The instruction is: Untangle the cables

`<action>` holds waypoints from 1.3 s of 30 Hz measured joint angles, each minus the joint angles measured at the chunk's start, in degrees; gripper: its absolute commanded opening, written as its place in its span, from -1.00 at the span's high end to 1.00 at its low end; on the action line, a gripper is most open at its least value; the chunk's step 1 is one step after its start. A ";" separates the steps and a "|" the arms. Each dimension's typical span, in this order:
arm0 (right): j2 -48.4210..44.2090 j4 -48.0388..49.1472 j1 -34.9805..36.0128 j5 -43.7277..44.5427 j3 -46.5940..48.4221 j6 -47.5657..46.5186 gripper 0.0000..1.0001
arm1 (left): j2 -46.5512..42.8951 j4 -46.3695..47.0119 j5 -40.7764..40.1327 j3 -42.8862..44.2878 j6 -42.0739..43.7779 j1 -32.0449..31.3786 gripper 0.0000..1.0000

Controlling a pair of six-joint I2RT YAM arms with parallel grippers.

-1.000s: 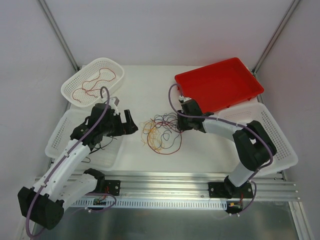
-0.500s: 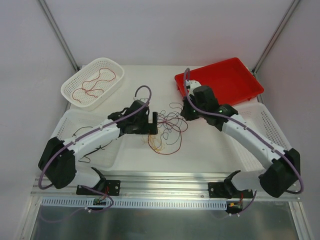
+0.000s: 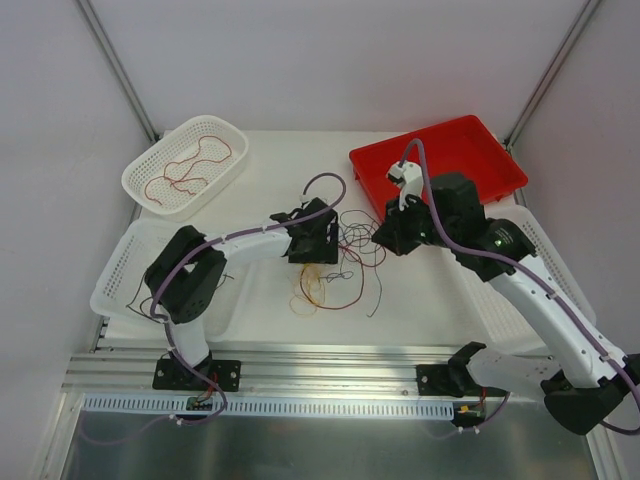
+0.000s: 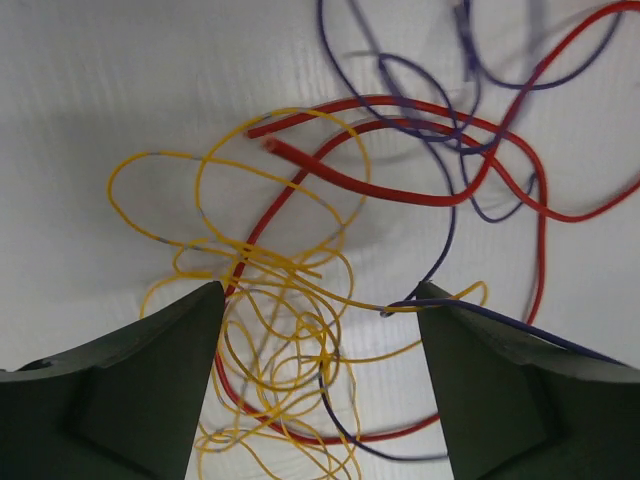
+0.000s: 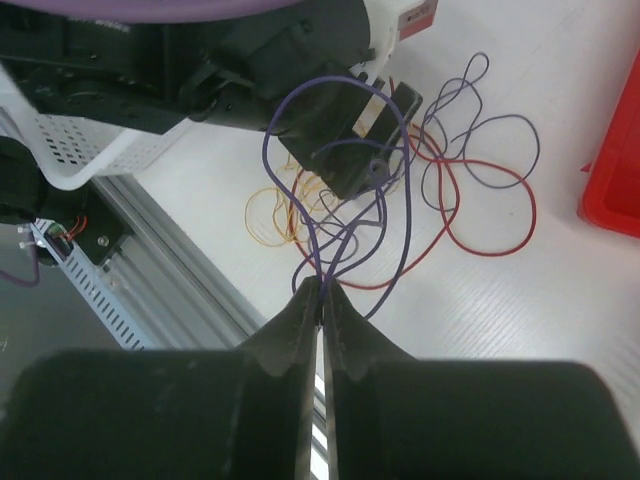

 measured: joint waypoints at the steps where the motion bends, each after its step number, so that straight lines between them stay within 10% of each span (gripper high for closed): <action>1: -0.39 -0.50 0.02 -0.33 -0.42 -0.13 0.88 | 1.33 0.09 -0.15 0.00 -0.46 0.00 -0.35; 7: -3.58 -4.09 0.07 2.51 -5.07 -0.76 0.89 | 3.74 1.42 -4.68 -1.11 -2.75 -0.33 0.39; 13: -7.08 -7.45 -0.46 8.70 -9.07 -0.90 0.96 | 0.98 4.66 -8.79 -6.12 -4.63 -0.31 0.67; 30: -21.94 -10.14 -8.09 24.68 -4.83 0.98 0.92 | -9.20 9.51 -12.00 -19.67 -8.94 2.82 0.74; 39: -19.23 -1.51 -8.17 10.21 -12.61 4.20 0.91 | -12.44 6.88 -10.60 -21.38 -8.81 2.82 0.60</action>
